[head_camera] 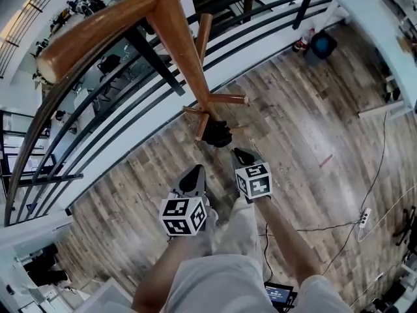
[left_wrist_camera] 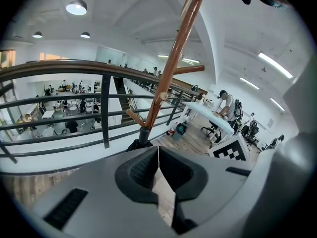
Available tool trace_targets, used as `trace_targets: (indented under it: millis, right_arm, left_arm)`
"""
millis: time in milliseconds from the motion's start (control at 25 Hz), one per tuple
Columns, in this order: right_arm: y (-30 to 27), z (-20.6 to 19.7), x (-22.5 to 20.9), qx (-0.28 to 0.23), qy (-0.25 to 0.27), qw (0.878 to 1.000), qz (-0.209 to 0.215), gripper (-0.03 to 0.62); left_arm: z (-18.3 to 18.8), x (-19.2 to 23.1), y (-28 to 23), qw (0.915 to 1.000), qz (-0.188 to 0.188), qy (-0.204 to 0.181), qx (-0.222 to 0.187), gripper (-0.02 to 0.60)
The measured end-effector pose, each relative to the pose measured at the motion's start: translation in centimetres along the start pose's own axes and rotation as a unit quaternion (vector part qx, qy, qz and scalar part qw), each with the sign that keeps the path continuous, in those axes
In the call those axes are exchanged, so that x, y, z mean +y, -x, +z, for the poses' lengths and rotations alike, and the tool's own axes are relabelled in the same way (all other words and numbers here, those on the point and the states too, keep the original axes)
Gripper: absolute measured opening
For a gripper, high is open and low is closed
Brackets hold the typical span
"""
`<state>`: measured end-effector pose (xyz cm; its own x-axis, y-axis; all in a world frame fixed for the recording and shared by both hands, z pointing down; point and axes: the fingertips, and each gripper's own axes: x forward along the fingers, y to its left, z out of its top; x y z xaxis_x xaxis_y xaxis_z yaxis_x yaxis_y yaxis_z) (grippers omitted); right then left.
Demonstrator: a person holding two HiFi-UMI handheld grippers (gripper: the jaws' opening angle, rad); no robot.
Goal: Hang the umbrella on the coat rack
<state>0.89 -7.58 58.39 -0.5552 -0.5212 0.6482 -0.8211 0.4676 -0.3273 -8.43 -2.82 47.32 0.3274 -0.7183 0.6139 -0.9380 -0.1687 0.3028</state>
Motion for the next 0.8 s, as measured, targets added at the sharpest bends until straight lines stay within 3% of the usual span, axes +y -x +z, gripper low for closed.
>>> trace_targets:
  millis: [400, 800]
  right_arm:
    - [5.2, 3.3, 1.8, -0.027, 0.003, 1.0, 0.006, 0.038]
    - [10.0, 3.4, 5.2, -0.05, 0.032, 0.998, 0.009, 0.037]
  left_arm:
    - [2.1, -0.7, 2.9, 0.9998, 0.002, 0.013, -0.017, 0.025]
    - [2.9, -2.1, 7.3, 0.9985, -0.015, 0.0, -0.052, 0.025]
